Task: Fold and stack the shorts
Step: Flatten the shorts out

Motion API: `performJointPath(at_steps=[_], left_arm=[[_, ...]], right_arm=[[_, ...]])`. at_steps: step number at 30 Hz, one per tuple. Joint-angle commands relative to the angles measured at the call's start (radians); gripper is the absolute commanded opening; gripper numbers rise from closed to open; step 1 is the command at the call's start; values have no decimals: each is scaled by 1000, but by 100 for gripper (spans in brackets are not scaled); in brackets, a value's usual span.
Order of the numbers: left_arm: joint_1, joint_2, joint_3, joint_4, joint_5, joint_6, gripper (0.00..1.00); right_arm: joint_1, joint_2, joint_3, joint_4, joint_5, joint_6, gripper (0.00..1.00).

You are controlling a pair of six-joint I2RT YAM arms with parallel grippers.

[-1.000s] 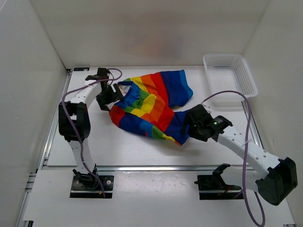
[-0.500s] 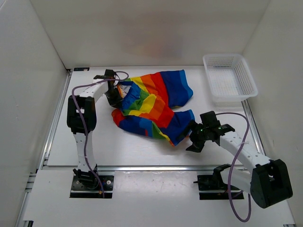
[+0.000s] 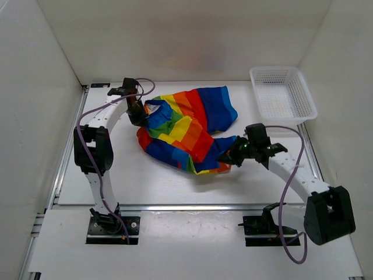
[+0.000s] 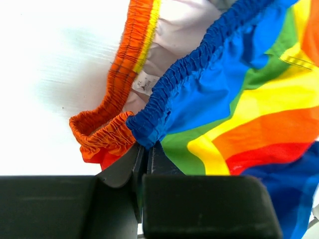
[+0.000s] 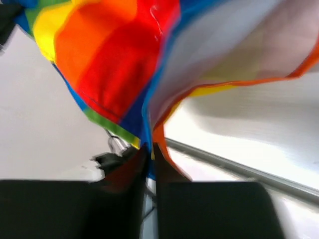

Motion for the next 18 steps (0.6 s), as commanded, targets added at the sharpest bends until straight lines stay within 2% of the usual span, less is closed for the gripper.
performJointPath(at_steps=[1, 3, 4, 6, 7, 8, 11, 13, 15, 16, 17, 18], left_arm=[[-3, -76, 67, -13, 23, -5, 10], [-3, -66, 125, -39, 35, -15, 10], [-3, -48, 209, -53, 35, -24, 10], [-3, -2, 323, -90, 75, -24, 10], [-3, 13, 448, -139, 84, -35, 10], [-3, 25, 508, -158, 103, -47, 10], [-3, 12, 657, -187, 114, -70, 10], [-3, -37, 647, -187, 100, -83, 10], [-3, -161, 504, -129, 72, -83, 10], [-3, -215, 421, -101, 62, -83, 10], [-3, -335, 221, -71, 52, -95, 10], [-3, -399, 113, -20, 10, -112, 10]], right_arm=[[-46, 82, 172, 18, -24, -76, 0], [-98, 156, 267, -9, -10, -125, 0], [-121, 182, 380, -22, -10, -148, 0], [-196, 255, 503, -49, 1, -201, 0], [-219, 276, 563, -59, -16, -211, 0], [-239, 303, 673, -68, -28, -220, 0], [-279, 303, 802, -115, -10, -283, 0], [-279, 284, 865, -148, 15, -385, 0], [-270, 224, 841, -186, 39, -442, 0], [-270, 193, 763, -186, 48, -468, 0], [-256, 125, 710, -195, 65, -513, 0], [-244, 86, 647, -204, 79, -530, 0]])
